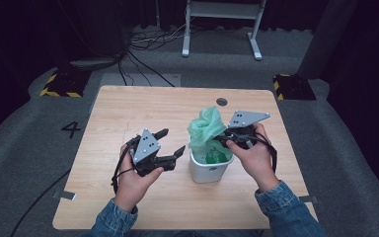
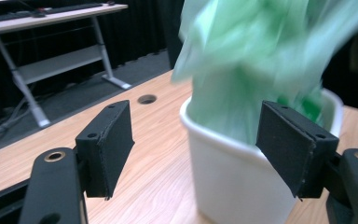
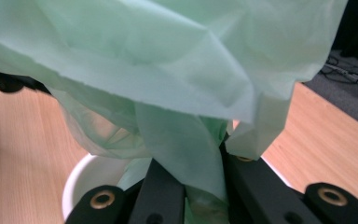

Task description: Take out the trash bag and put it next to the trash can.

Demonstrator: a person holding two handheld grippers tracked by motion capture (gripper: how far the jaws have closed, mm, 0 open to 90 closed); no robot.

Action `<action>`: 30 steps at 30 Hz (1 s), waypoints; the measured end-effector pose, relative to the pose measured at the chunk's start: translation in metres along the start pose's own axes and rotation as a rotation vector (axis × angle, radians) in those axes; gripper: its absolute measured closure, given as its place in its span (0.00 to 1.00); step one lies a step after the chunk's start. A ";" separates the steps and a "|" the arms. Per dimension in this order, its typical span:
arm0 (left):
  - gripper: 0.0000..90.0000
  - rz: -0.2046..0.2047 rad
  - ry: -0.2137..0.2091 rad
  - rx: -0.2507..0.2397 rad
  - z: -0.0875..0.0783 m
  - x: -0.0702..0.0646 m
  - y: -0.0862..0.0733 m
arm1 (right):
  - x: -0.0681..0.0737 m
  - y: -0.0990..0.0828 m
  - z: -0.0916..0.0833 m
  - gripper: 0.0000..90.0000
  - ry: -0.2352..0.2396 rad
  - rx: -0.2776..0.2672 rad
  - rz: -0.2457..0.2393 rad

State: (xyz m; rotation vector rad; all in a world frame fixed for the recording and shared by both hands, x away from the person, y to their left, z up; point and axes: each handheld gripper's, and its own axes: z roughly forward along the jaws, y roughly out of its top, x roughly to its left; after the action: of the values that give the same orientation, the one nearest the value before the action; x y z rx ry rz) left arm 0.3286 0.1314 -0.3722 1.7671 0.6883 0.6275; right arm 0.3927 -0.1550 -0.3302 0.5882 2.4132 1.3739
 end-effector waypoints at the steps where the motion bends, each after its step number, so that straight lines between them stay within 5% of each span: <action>1: 0.30 0.005 0.007 0.001 -0.002 0.000 -0.002 | 0.000 0.001 -0.002 0.97 -0.001 -0.012 0.000; 7: 0.29 0.025 0.038 0.036 -0.014 0.002 -0.011 | -0.001 0.006 -0.014 0.97 -0.007 -0.100 0.012; 15: 0.29 -0.014 0.072 0.050 -0.024 0.010 -0.027 | -0.002 0.012 -0.028 0.97 -0.018 -0.197 0.025; 23: 0.29 -0.022 0.117 0.099 -0.028 0.019 -0.039 | -0.001 0.018 -0.041 0.97 -0.034 -0.264 0.014; 30: 0.29 -0.034 0.117 0.119 -0.025 0.019 -0.048 | -0.002 0.028 -0.048 0.97 -0.052 -0.298 0.005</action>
State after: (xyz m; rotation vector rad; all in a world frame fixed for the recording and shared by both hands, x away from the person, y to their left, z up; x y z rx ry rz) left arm 0.3177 0.1731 -0.4099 1.8349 0.8501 0.6824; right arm 0.3784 -0.1786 -0.2818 0.5437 2.1112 1.6573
